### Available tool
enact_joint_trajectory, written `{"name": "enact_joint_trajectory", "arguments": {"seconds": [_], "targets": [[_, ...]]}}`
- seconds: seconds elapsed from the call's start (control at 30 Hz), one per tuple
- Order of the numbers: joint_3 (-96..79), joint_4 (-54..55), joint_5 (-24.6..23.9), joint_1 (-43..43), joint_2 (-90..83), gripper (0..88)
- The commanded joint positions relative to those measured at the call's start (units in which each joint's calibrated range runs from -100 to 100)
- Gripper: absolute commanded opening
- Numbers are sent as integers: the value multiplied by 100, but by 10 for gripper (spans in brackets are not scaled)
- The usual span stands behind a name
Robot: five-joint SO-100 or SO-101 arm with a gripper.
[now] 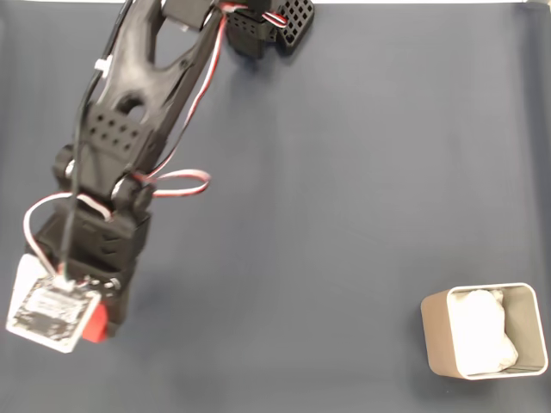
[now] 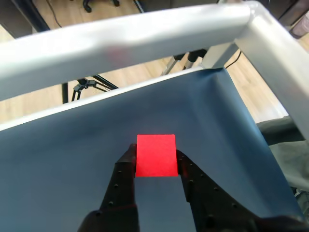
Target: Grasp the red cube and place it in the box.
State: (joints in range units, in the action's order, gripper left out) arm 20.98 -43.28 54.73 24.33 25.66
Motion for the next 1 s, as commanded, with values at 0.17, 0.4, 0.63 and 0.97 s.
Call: {"name": "enact_joint_trajectory", "arguments": {"seconds": [0.17,0.4,0.63,0.97], "targets": [[-1003,-16,-83,-757,-2046,0],[-1495,-16,-59,-1467,-2800,0],[-1514,-16,-59,-2206,-3060,0],[-1030,41,-93,-3101,-2748,0]]}}
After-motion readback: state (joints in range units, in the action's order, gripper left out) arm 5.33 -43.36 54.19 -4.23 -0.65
